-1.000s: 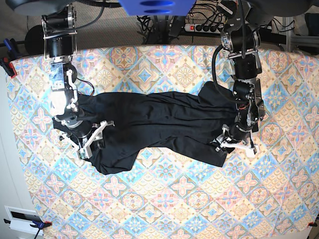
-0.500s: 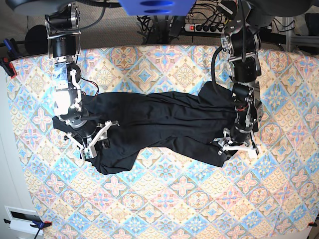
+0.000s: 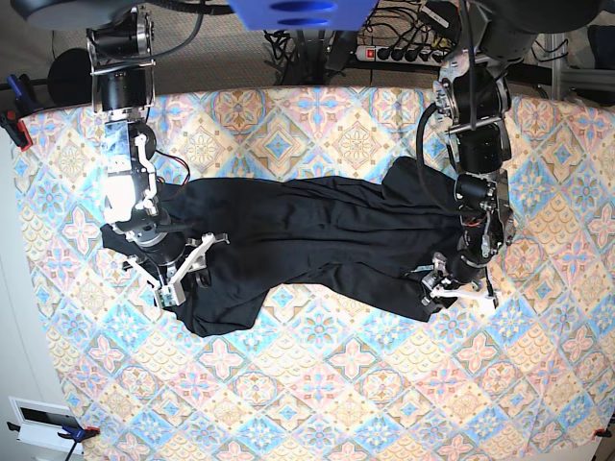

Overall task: Layout the t-shirt on the table in an organized manner, then fold the t-shirt properly
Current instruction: 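Grasp the shirt edges with both grippers, then pull the shirt edge with the left gripper away from the right gripper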

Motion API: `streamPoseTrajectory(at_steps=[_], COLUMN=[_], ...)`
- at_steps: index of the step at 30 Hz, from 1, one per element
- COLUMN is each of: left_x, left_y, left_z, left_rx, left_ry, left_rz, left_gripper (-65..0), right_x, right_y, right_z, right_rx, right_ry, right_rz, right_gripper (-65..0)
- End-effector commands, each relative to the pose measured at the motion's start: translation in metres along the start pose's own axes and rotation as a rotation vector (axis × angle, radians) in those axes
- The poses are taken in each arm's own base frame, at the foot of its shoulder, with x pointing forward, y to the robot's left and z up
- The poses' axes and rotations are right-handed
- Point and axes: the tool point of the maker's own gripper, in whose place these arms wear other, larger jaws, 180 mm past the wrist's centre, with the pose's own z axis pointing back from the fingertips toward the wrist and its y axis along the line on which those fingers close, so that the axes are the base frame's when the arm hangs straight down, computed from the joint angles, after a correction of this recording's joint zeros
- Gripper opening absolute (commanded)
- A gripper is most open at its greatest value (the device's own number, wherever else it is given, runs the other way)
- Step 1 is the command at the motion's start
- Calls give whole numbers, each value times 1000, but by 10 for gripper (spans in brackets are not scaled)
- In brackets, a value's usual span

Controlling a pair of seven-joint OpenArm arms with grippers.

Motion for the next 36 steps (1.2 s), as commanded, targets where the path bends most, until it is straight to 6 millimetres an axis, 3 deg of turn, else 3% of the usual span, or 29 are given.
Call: streamPoseTrajectory(at_steps=[1,9,14,18,23,27,30,33,36], left_x=[-21,-30,-24,-23,-20,17,49,80,109], left_y=[-3,-15,-17,-17,-17,-29,-39,-39,-26], left_z=[-2,-2,-2,-2,-2,7,19,33,47], left_rx=[13,-7,-11,-11,-12,-40,-59,-58,-38], left_ry=[92,185,168,166,156,39,-42,-111,-178], left_rz=[-1,-7,-5,-6,-6,-50,-92,-134,-121], left_gripper=[-359,-366,-549,-638,-650,-650,-650,-650,-650], right_x=[22,22,21,19,18,14,0,-15,-21], right_y=[-6,-7,-5,-5,-5,-1,-1,-4,-5], right_z=[3,3,2,2,1,-2,-8,-13,-14], right_rx=[-10,-12,-7,-8,-6,3,4,1,-1], right_ry=[-62,-62,-58,-53,-53,-44,-5,34,50], right_rz=[10,9,11,9,6,-8,-27,-44,-49], right_gripper=[-448,-448,-448,-448,-448,-448,-448,-448,-448])
